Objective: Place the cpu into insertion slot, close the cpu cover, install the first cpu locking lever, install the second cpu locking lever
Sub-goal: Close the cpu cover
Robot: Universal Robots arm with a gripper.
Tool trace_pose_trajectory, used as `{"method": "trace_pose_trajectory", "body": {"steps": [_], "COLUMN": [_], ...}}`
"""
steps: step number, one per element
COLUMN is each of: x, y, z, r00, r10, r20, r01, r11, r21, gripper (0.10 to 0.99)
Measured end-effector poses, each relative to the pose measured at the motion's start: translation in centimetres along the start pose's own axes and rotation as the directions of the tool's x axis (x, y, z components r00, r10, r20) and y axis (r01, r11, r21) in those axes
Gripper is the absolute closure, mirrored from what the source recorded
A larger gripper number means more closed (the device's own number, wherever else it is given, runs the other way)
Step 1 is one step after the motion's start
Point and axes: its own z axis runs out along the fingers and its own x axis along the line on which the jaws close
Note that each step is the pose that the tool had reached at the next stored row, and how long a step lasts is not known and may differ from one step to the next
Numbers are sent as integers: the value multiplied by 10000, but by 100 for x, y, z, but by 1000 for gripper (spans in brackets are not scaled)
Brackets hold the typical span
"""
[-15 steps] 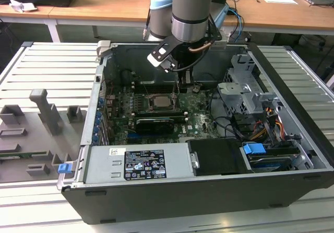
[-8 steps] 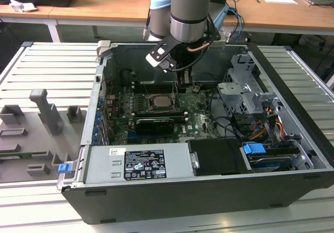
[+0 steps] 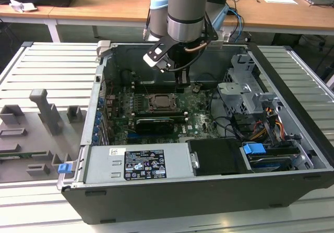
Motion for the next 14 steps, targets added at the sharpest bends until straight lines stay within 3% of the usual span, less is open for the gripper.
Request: {"method": "trace_pose_trajectory", "body": {"steps": [8, 14], "x": [-3, -6], "y": [-87, -204], "z": [-2, -5], "r00": [10000, 10000], "r10": [1, 2], "r20": [1, -1], "r01": [-1, -2], "r11": [10000, 10000], "r21": [0, -1], "gripper": [980, 980]}}
